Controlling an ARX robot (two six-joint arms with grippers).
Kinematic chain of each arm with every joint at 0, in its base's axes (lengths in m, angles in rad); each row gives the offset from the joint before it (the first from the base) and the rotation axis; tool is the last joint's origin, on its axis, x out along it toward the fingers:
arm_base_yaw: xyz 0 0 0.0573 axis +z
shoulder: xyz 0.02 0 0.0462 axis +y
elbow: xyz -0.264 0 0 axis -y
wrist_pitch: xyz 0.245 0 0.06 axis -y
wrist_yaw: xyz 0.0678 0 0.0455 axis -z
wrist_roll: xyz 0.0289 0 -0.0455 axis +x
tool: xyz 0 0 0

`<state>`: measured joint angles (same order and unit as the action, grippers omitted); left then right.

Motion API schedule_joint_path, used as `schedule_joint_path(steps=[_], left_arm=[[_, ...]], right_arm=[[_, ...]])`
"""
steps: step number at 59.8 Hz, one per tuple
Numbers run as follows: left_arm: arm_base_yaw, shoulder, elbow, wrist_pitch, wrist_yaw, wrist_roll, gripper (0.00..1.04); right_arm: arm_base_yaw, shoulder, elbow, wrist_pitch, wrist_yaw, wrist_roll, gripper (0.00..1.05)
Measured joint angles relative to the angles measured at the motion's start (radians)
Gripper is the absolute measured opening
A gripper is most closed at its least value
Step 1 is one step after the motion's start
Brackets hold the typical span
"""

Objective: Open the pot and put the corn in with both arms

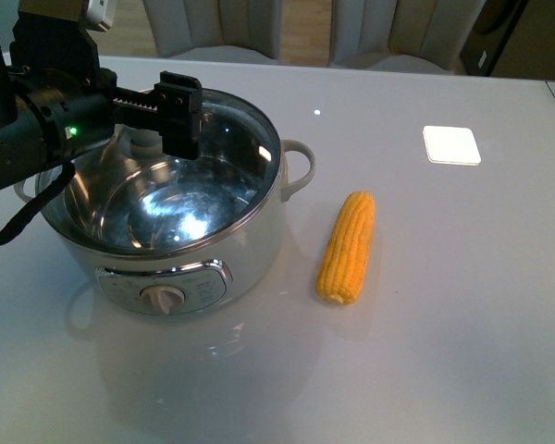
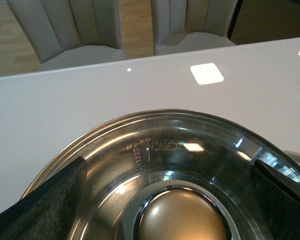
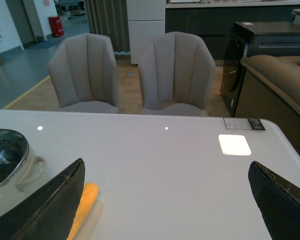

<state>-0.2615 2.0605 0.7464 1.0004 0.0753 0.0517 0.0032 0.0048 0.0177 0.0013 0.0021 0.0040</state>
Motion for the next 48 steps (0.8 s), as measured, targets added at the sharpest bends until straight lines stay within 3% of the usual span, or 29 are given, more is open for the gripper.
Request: schedule_joint_path(steps=[48], left_arm=[[-0.022, 0.082, 0.054, -0.016, -0.024, -0.046, 0.98]], right_arm=[[0.0, 0.0, 0.0, 0.0, 0.0, 0.0, 0.96]])
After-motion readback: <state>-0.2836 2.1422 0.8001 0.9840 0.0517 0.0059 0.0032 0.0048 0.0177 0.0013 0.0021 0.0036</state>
